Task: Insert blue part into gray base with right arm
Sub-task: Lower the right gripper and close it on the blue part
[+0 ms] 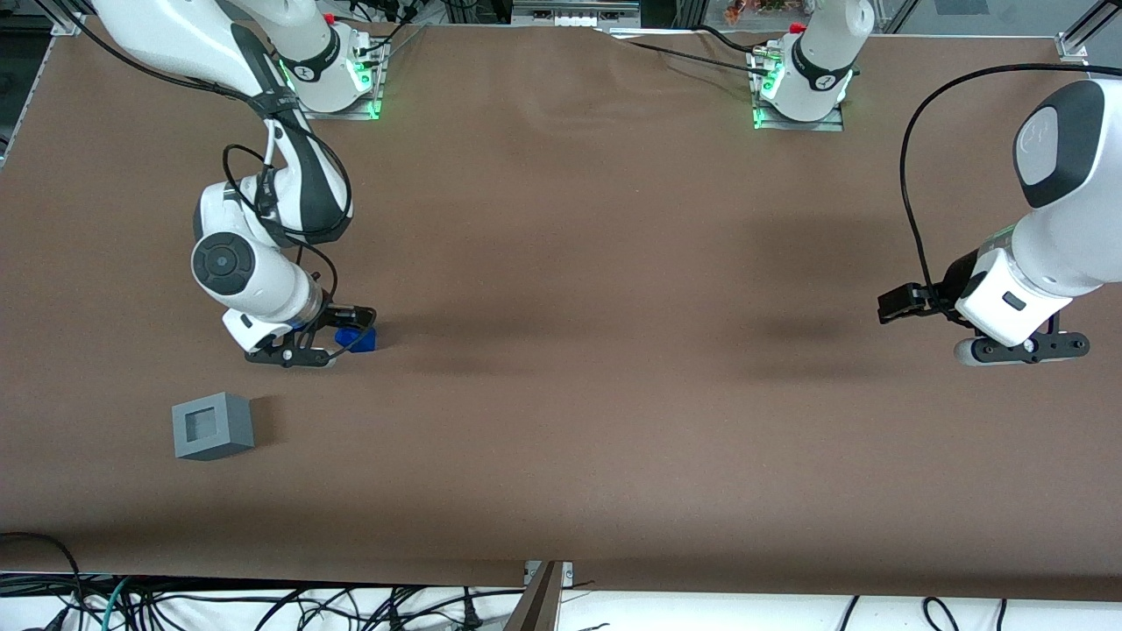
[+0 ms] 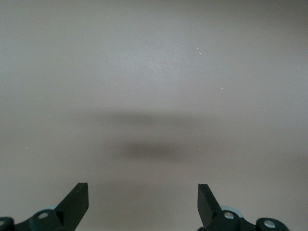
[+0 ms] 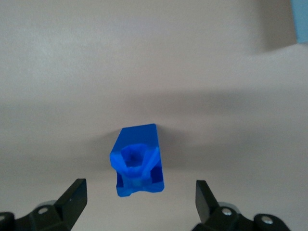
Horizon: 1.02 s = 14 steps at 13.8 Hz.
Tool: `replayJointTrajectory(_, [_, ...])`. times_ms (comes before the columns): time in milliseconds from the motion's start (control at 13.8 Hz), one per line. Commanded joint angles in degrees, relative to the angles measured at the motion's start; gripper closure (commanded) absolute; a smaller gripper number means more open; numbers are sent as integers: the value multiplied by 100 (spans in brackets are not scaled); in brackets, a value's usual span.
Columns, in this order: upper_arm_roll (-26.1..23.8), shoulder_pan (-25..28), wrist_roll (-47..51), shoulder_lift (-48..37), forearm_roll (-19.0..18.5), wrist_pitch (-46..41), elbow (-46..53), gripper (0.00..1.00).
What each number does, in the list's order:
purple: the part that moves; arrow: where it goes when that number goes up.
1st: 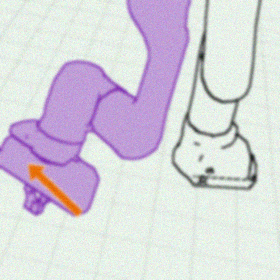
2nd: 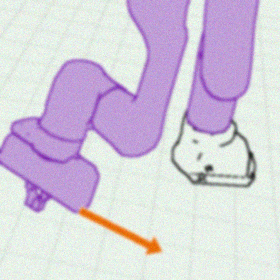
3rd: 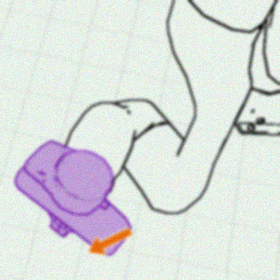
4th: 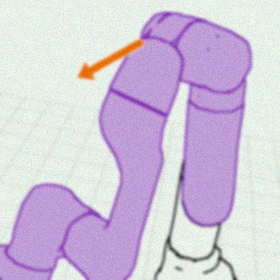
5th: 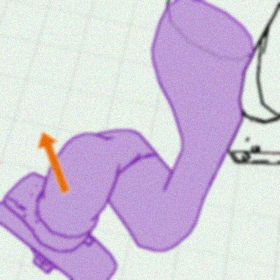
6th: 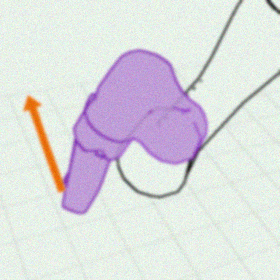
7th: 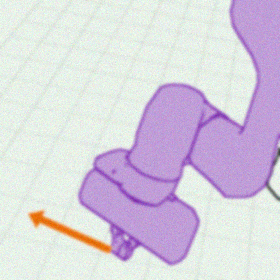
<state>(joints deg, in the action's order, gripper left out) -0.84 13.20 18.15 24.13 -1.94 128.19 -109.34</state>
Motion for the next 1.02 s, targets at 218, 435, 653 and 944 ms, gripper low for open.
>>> replayJointTrajectory(218, [-30, -1, 92, -180, -17, 504, -396, 0])
replayJointTrajectory(435, [-30, -1, 39, -102, -25, 785, -396, 0])
replayJointTrajectory(653, [-22, -1, 39, -5, -26, 988, -404, 0])
replayJointTrajectory(944, [-13, -19, 30, 31, -26, 1243, -562, 0])
